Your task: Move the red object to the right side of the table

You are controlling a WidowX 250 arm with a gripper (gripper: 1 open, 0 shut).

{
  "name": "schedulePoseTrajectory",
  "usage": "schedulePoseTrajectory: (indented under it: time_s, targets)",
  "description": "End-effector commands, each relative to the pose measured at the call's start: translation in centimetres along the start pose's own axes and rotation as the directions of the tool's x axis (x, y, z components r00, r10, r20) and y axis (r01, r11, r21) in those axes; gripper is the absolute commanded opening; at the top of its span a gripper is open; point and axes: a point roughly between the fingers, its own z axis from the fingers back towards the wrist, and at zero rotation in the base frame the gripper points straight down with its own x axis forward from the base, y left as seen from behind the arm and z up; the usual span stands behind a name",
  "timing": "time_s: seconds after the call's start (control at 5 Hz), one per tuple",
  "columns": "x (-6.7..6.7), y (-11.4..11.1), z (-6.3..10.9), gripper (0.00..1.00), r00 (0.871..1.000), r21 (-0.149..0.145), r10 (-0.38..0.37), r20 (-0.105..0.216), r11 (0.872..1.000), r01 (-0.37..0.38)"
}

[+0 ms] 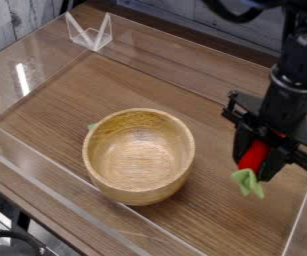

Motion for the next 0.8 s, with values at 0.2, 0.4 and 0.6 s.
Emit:
schedulePoseTrajectory:
  time_s: [0.2,0.4,0.6]
  targets:
    - [-0.4,0.0,0.2,0.0,0.997,-0.029,0.038,0.072,0.999,-0.036]
    - [-0.4,-0.5,-1.2,0.0,0.997,-0.032,0.044,0.071,0.999,-0.042]
    - [-0.7,-0.5,-1.5,0.0,0.997,-0.036,0.034,0.069,0.999,-0.032]
